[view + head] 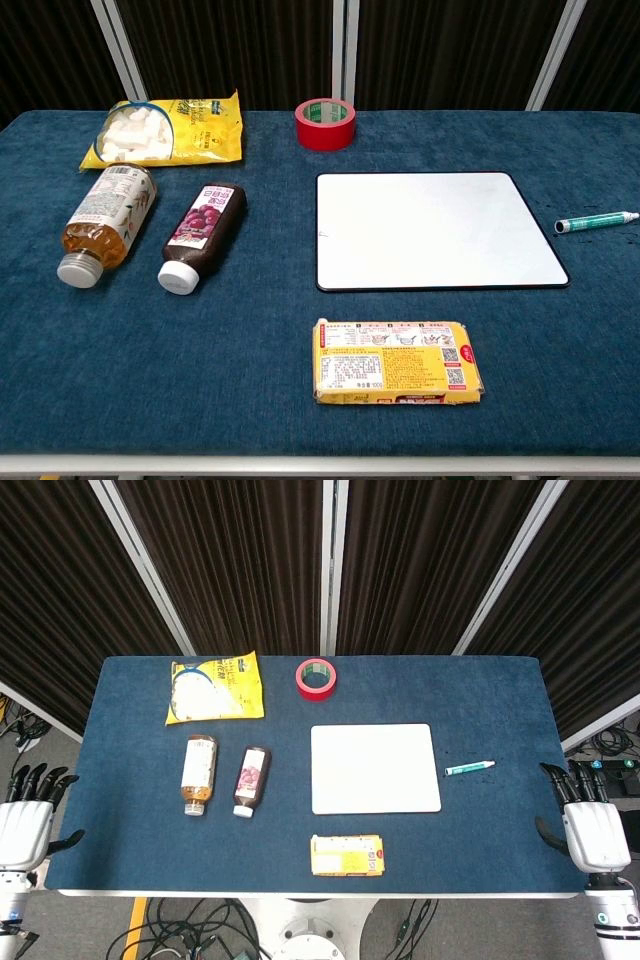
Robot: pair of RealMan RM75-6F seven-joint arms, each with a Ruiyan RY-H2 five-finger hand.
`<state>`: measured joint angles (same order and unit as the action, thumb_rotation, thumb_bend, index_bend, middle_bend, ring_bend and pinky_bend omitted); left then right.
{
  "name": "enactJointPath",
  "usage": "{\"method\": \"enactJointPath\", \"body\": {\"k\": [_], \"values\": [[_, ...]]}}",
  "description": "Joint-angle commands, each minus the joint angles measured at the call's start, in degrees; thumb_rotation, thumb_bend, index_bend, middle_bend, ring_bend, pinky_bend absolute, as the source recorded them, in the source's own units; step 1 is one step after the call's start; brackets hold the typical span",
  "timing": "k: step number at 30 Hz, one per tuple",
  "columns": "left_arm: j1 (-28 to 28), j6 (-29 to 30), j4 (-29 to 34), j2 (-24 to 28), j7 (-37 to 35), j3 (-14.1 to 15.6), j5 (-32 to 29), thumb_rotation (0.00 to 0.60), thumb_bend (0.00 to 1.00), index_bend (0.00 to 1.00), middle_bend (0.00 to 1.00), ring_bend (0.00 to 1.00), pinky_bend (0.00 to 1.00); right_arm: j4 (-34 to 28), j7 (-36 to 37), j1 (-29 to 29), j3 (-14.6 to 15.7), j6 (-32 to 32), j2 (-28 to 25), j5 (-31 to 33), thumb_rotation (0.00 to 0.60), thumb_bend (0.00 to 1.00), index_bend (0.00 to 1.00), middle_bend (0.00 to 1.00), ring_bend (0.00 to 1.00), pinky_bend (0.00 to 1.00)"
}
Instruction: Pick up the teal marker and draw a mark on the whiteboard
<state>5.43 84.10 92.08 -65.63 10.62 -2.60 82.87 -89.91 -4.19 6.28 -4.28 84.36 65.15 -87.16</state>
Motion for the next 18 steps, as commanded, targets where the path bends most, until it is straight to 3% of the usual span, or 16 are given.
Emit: {"method": "enactJointPath", "body": {"k": [1, 10, 18], "values": [[-0.1, 0.2, -0.5, -0.5, -0.1, 0.0, -0.2, 0.6, 0.09, 0.22, 0.13, 0.05, 0.0, -0.1, -0.1, 0.1, 0.0, -0.2, 0.0, -0.1, 0.6, 0.22, 0.09, 0.16, 0.01, 0.0], [-0.7, 1.4, -1.0, -1.1, 0.0, 0.1, 0.4, 0.6, 0.09, 0.22, 0.13, 0.05, 0.0, 0.4, 0.7, 1.8, -0.2, -2.5, -0.2, -0.2, 0.6, 0.22, 0.09, 0.2, 0.04, 0.04], [-0.7, 0.9, -0.2, -0.8, 0.4, 0.3, 0.3, 0.6, 0.09, 0.22, 0.13, 0.05, 0.0, 9.3, -1.5, 13.6, -2.0, -21.6, 4.9, 3.7, 0.6, 0.22, 0.26, 0.3, 0.09, 0.09]]}}
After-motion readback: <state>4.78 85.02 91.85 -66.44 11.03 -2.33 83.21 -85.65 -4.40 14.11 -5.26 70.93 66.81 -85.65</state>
